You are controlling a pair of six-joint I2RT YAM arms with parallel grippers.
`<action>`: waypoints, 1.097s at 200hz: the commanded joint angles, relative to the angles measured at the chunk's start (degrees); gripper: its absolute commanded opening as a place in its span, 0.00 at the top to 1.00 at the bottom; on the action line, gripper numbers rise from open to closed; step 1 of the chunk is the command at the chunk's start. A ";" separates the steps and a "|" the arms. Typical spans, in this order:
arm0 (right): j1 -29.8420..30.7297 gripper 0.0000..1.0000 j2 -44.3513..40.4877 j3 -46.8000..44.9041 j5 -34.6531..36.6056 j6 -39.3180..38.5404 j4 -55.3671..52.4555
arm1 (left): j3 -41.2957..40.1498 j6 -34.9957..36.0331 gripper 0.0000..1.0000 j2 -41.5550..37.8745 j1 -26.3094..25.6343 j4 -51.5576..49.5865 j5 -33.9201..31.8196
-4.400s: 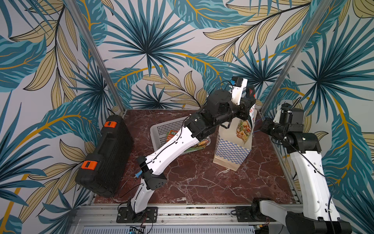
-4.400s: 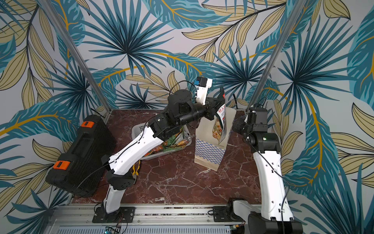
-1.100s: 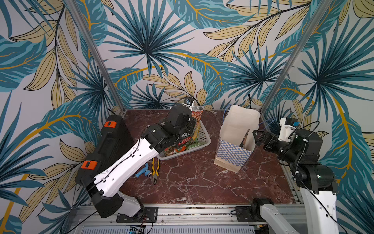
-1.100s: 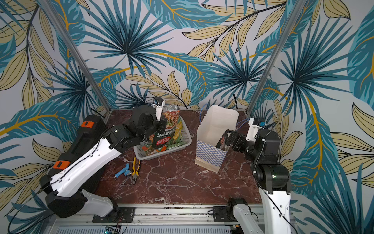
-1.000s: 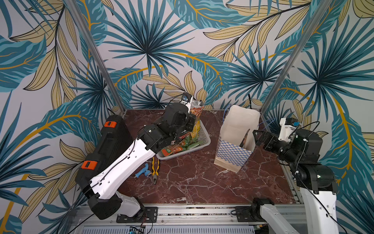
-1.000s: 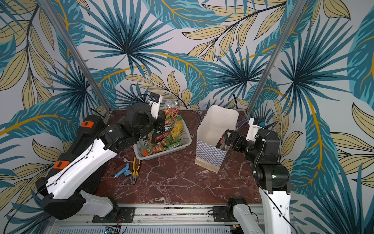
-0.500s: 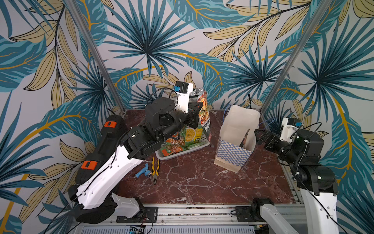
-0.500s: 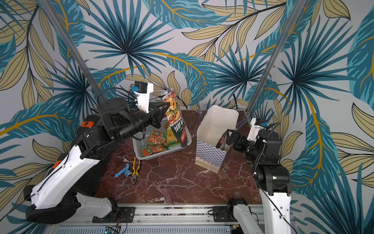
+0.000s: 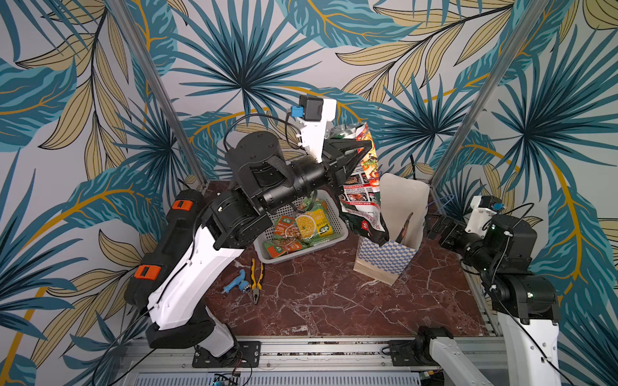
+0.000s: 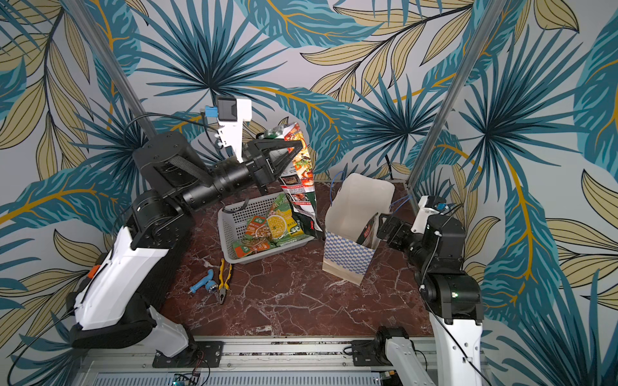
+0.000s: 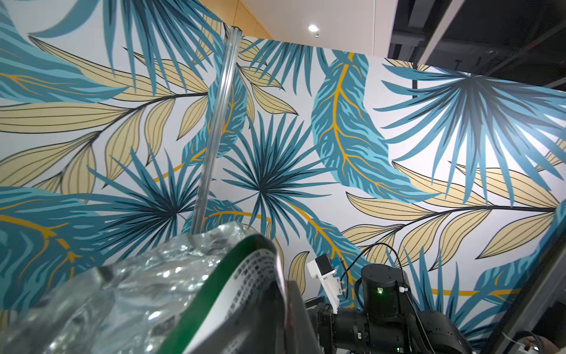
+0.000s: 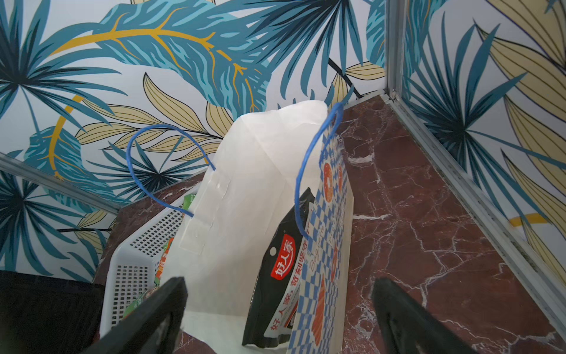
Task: Place the condiment packets inside the bag
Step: Pick up the condiment packet from the storage box, then place the condiment packet in the paper bag.
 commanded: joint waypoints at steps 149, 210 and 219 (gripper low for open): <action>-0.16 0.01 -0.78 2.46 10.61 -0.79 -4.89 | 20.29 6.40 1.00 24.94 2.94 -2.30 5.20; -0.11 0.01 2.26 2.54 8.05 -0.67 -3.14 | 20.39 4.84 1.00 28.48 4.54 -0.31 9.56; -0.13 0.01 3.09 2.57 8.10 -0.73 -2.69 | 20.40 4.82 1.00 29.02 4.57 -0.22 10.07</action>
